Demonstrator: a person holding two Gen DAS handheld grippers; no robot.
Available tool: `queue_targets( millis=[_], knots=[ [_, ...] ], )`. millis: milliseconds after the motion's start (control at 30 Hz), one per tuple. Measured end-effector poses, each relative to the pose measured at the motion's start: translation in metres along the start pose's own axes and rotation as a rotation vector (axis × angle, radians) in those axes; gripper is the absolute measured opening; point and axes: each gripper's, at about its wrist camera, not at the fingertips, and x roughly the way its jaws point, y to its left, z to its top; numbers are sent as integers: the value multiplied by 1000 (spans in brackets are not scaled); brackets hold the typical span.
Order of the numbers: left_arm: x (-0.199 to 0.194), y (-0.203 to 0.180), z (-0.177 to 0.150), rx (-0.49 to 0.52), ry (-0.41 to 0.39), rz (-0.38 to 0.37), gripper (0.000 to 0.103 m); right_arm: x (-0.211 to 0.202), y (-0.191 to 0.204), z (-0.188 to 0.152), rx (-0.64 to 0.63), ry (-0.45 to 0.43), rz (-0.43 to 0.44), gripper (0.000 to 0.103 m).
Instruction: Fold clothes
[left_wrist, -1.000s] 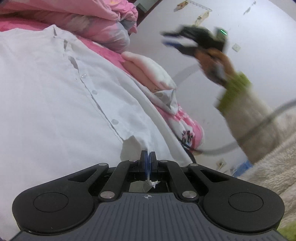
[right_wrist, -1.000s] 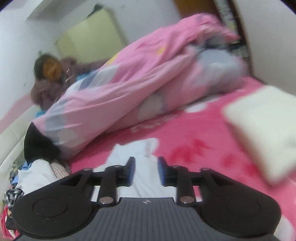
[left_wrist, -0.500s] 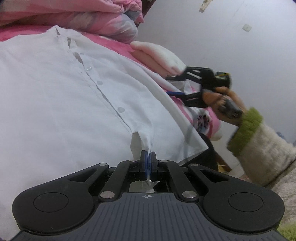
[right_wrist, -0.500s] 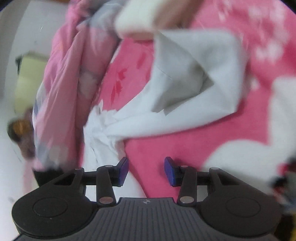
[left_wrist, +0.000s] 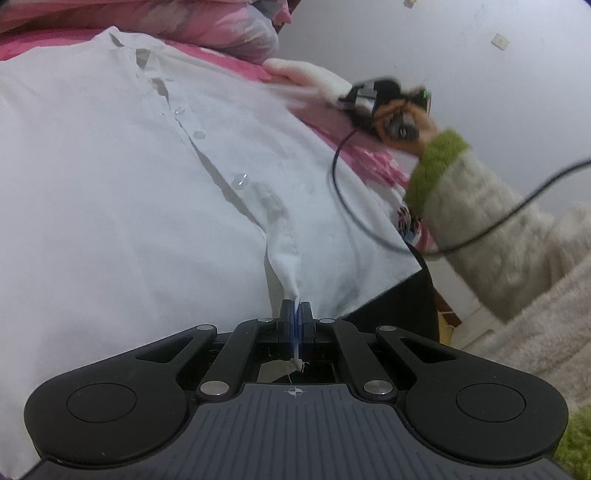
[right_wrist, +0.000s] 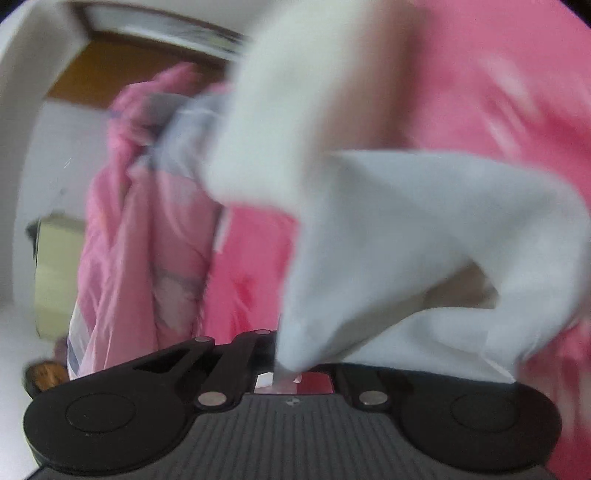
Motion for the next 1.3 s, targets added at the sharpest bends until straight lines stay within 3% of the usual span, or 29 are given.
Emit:
queue_targets(
  millis=[100,200,267,333,467,667,833,933,1067,1167,1233,1300],
  knots=[
    [3,3,1,-7,11,-3,0,12,30,14,-186,-37,-48,3],
    [4,5,1,-17,20,-5,0,33,34,18,-330,-33,-194,7],
    [4,6,0,-19,24,-5,0,52,21,17,-359,49,-284,18],
    [2,4,0,-16,22,-7,0,51,8,14,-339,103,-309,24],
    [-4,1,-1,-6,-4,-14,0,-4,8,3,-367,99,-244,41],
    [-5,0,-3,-26,-19,-24,0,-133,52,-54,-797,3,-109,41],
    [1,0,-5,-68,8,-63,0,-197,75,-149,-1114,164,113,40],
    [5,1,-6,-93,24,-87,0,-207,78,-206,-1253,278,161,39],
    [11,1,-7,-126,45,-118,0,-202,68,-253,-1275,386,172,39],
    [21,10,-11,-193,113,-96,3,-202,56,-270,-1262,414,145,39],
    [19,16,-12,-233,127,-88,23,-203,48,-270,-1228,414,131,39],
    [13,20,-12,-254,103,-82,28,-209,38,-262,-1185,388,103,40]
  ],
)
